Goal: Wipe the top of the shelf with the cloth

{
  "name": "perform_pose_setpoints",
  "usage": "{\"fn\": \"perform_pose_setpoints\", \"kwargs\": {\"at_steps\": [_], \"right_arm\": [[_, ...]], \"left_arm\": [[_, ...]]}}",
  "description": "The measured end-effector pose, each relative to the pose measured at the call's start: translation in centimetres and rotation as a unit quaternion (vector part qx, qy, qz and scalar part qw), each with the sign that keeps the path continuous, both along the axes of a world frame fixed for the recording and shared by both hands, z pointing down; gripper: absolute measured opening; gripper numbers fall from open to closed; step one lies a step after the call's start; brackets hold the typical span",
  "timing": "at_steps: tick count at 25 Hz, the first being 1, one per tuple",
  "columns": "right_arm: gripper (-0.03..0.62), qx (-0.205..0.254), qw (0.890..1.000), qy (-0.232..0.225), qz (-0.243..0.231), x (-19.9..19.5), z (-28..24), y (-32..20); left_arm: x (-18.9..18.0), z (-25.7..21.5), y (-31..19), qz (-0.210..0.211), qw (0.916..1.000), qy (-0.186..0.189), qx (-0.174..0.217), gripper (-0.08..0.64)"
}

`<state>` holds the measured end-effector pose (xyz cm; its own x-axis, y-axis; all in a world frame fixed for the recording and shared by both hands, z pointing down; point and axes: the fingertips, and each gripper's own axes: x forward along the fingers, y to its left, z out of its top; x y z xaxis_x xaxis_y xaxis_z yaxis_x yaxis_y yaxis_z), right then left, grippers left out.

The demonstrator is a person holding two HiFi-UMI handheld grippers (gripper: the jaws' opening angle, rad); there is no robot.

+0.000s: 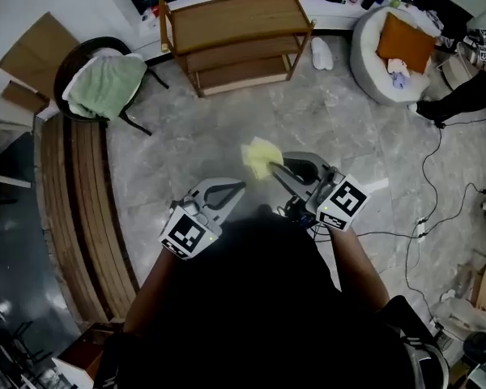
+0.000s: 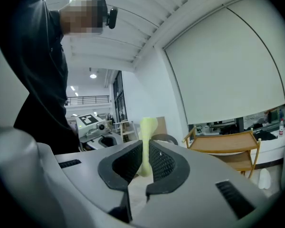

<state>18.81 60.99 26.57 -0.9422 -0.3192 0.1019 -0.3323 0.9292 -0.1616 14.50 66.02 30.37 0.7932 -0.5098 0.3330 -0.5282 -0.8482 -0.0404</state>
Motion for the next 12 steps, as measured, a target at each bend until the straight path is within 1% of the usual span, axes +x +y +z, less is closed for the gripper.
{"fn": "perform_pose_setpoints", "kwargs": {"at_steps": [2,3,6,7,9,12], "right_arm": [[0.046,0.002,1.000,-0.001,0.007,1.3,0.1,-0.6],[0.046,0.000,1.000,-0.004,0.009,2.1,0.2,-0.8],[0.046,-0.006,1.000,-0.008,0.002,3.8,0.6,-1.4],[0.046,-0.008,1.000,-0.009,-0.003,3.9,0.8,-1.7],[0.046,-0.016,1.000,-0.017,-0.012,3.7,0.9,-2.4],[0.046,-0.030,0.999,-0.034,-0.024,3.7,1.0,-3.6]], "left_arm": [[0.9,0.2,-0.5,-0.007,0.9997,0.020,-0.015,0.011],[1.3,0.1,-1.0,-0.017,0.9990,0.036,-0.021,0.011],[1.8,-0.9,-3.3,-0.061,0.9923,0.101,-0.039,0.011],[1.6,-0.9,-3.9,-0.074,0.9898,0.113,-0.045,0.011],[0.8,-0.7,-5.0,-0.093,0.9875,0.117,-0.051,0.011],[0.4,-0.4,-6.3,-0.108,0.9863,0.113,-0.052,0.011]]}}
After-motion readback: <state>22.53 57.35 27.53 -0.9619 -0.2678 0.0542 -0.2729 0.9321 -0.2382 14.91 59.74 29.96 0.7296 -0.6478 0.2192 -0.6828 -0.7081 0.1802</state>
